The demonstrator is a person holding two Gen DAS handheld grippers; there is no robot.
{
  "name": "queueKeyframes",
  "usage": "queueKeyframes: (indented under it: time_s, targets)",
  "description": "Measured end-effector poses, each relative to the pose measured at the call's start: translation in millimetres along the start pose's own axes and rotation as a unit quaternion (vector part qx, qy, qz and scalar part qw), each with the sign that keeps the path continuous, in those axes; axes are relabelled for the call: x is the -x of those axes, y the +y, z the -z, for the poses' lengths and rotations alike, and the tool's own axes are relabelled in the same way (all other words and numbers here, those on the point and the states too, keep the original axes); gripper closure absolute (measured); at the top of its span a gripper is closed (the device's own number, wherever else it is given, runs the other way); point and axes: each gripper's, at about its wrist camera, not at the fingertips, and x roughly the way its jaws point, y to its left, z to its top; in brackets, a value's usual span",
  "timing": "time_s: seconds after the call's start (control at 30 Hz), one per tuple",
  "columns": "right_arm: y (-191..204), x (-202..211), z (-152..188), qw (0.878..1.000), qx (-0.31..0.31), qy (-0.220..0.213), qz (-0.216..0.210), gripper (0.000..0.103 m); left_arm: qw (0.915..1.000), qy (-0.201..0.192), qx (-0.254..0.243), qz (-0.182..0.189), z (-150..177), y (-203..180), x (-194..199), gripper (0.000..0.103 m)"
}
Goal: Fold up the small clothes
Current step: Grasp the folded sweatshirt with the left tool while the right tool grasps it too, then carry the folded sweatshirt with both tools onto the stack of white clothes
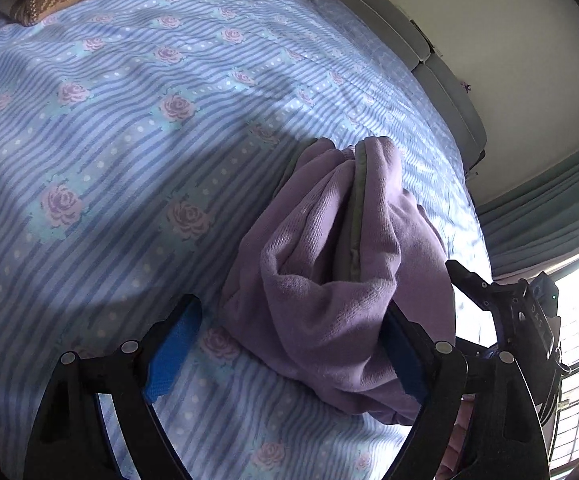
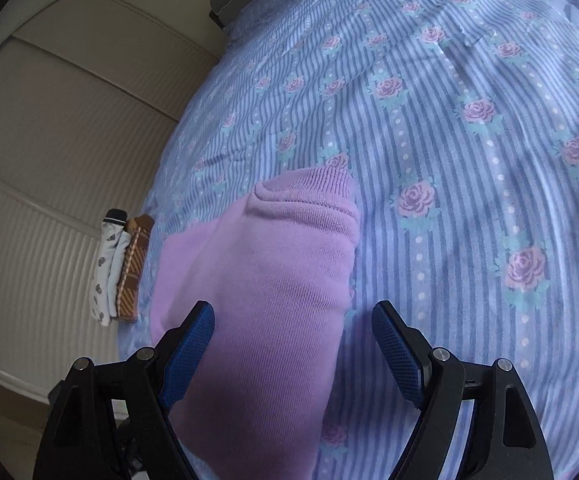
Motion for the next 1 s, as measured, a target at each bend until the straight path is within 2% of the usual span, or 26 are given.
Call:
queueKeyframes:
  time_s: [0.17, 0.2, 0.27, 0.33, 0.5, 0.7, 1.0]
  targets:
    - [-12.0, -19.8, -13.7, 0.998, -0.034, 0.031, -0.044, 0.022, 0.9999, 0.002, 0.005, 0.009, -6.6, -2.0, -10.0, 0.028]
    - [-13.6, -22.5, -16.3, 0.997, -0.037, 0.036, -0.051, 0.025, 0.9999, 0.0, 0.006, 0.009, -7.4, -1.6, -10.9, 0.029]
    - [-15.7, -28.2, -20.0, 0.996, -0.045, 0.048, -0.064, 0.034, 0.9999, -0.002, 0.008, 0.009, -8.8, -0.7, -11.7, 0.037]
    - [-18.1, -29.6, -21.2, 0.995, -0.055, 0.054, -0.07, 0.051, 0.9999, -0.003, 0.008, 0.01, -9.1, 0.7, -9.5, 0.045]
    - [-13.2, -16.4, -15.0, 0.995, -0.053, 0.043, -0.073, 0.072, 0.9999, -0.004, -0.009, 0.01, -8.2, -3.7, 1.8, 0.057]
    - [14.4, 4.1, -7.2, 0.998, -0.03, 0.021, -0.059, 0.076, 0.9996, -0.01, -0.017, 0.022, -11.8, -6.5, 19.5, 0.059]
    - [73.8, 35.7, 10.4, 0.997, 0.013, -0.014, -0.081, 0.076, 0.9974, -0.043, -0.037, 0.045, -23.8, -4.2, 79.1, 0.06]
